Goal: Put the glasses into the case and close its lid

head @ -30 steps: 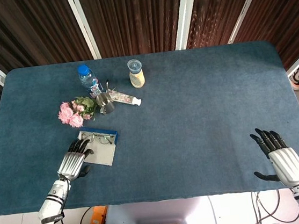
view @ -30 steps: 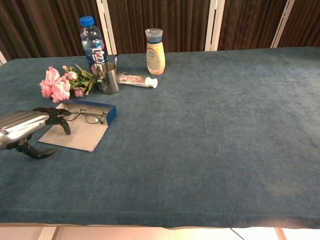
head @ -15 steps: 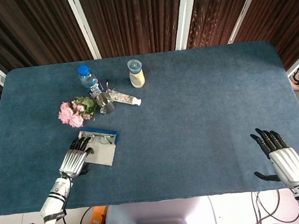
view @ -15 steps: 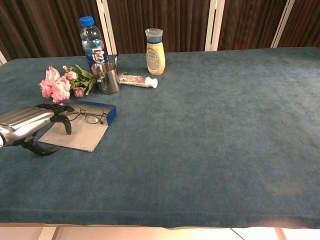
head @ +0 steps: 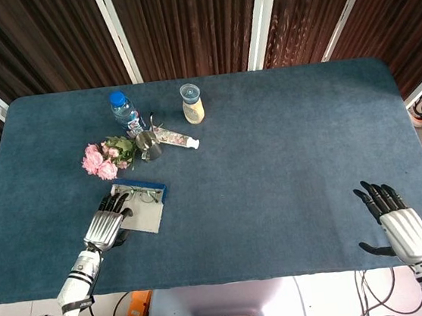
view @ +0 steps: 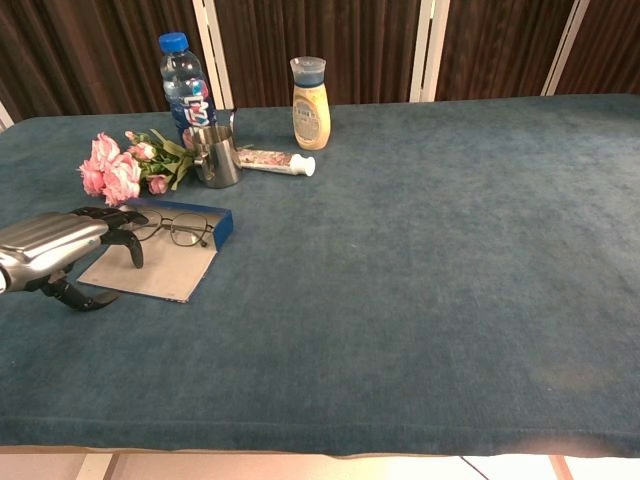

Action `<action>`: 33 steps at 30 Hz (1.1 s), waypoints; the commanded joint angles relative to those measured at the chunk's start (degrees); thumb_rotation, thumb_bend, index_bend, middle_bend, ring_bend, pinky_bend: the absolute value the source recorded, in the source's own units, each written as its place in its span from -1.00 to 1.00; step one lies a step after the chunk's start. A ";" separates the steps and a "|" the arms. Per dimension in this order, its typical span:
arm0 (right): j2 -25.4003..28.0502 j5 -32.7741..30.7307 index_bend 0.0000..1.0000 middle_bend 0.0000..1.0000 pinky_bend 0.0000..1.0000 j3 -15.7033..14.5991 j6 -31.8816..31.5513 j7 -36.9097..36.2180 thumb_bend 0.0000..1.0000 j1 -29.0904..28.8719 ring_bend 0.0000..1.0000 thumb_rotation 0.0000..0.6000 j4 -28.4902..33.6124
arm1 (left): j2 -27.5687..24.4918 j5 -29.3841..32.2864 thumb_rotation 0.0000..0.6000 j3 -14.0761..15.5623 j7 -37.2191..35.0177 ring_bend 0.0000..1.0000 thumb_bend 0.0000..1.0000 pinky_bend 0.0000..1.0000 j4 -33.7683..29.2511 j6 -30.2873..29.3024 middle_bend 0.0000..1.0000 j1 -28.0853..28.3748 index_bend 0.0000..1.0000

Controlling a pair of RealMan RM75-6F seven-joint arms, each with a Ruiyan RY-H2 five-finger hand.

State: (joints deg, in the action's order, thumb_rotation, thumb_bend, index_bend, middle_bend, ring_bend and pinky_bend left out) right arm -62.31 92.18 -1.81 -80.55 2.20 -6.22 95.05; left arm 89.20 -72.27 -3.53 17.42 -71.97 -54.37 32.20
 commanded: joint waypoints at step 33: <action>-0.08 -0.32 -1.00 -1.00 -1.00 0.14 0.22 0.20 -0.50 -0.03 -1.00 1.00 -0.06 | 0.56 1.65 1.00 -0.57 -0.87 -0.99 -0.47 -0.77 0.96 1.88 -0.87 2.03 -0.13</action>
State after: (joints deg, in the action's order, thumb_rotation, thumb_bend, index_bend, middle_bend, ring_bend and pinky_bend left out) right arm -62.39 91.85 -1.66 -80.34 2.41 -6.25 94.98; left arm 89.27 -69.68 -3.89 17.97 -71.64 -51.78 34.33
